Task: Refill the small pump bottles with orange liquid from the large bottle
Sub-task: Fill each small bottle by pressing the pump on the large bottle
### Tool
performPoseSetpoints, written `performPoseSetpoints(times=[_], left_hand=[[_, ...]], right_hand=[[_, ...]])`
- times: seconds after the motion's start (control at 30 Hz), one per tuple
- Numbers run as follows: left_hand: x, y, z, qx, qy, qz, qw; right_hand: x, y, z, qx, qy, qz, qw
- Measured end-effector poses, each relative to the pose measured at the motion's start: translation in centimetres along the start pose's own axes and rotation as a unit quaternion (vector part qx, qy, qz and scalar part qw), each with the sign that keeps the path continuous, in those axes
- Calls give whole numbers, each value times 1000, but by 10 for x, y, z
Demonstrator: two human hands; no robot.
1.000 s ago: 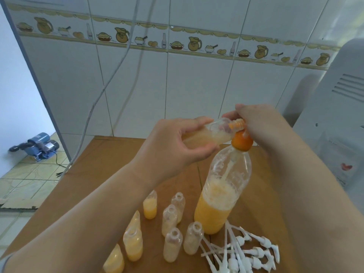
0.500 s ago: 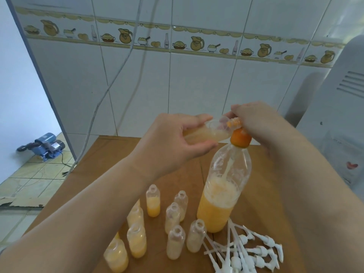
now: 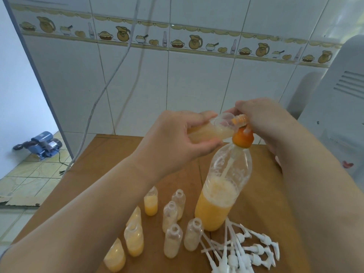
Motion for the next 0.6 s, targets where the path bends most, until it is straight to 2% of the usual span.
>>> performPoseSetpoints(times=[0.07,0.13,0.2,0.33,0.47,0.6], left_hand=[[0,-1,-2,-7,1,-2,1000],[1,-6,-7,-10,-8,9,1000],[2,-9,-10,-6,-20,20,1000],[2,-7,-7,-9,-25,16,1000],[3,-3,-1,19,-17,20,999],[5,-8,5,1,-47,63,997]], right_hand=[[0,7,0,-19,-5,-2,1000],[-1,12,-4,5,4,25,1000],[-2,16,-8,20,-5,-3,1000],[-1,14,-2,85,-7,7,996],[4,0,7,74,-35,29,996],[4,-4,5,141,-50,25,988]])
Point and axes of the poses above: each hand's wrist, its own x-axis away from the middle knuckle, its own z-axis out of the back of the hand, y = z × x, the point moved 2 cm from there along -x, towards the middle knuckle, and after that the axes turned 1 degree about y, right-handed, at the moved point
